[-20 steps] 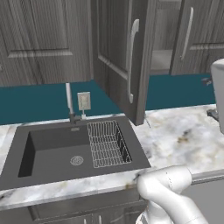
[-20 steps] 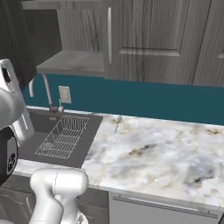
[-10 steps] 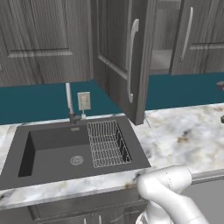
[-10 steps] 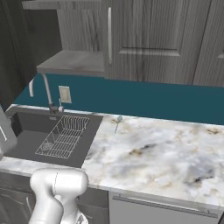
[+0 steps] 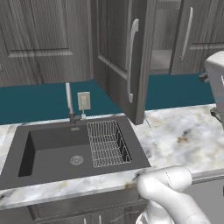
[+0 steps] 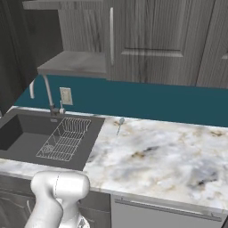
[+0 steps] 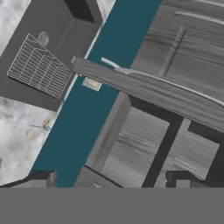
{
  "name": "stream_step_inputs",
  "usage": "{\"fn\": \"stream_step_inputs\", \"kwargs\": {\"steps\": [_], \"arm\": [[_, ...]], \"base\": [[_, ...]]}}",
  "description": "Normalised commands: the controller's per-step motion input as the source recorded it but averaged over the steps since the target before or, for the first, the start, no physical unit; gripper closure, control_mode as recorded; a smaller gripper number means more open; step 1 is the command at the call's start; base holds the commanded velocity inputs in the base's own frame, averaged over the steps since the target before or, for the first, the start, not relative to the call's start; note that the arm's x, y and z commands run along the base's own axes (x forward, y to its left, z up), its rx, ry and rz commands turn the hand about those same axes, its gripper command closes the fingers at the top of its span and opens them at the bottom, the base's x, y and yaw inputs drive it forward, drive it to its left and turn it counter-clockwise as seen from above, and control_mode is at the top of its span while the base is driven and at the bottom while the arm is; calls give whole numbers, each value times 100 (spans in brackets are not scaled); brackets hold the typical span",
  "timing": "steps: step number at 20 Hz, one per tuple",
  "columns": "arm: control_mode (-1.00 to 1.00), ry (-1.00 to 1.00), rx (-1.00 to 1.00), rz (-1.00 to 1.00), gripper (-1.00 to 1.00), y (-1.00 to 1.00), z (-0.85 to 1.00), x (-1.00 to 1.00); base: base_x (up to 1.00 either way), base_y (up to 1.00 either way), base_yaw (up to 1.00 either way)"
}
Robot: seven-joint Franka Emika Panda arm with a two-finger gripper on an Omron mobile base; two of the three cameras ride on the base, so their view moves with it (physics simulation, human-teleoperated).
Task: Close all open cabinet doors.
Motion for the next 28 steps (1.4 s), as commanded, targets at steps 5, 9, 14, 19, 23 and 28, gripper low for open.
{"fn": "stream_step_inputs", "kwargs": {"steps": [5,9,14,19,23,28], "arm": [[-100,-53,-8,-9,-100,47,0,-15],[-100,-50,-6,-8,-100,47,0,-19],[-100,-34,-2,-6,-100,52,0,-10],[-100,-14,0,-10,-100,47,-9,6],[-100,-8,0,-14,-100,46,-18,3],[-100,-1,2,-16,-100,44,-19,7]], "base": [[0,0,0],[0,0,0],[0,0,0],[0,0,0],[0,0,0],[0,0,0]]}}
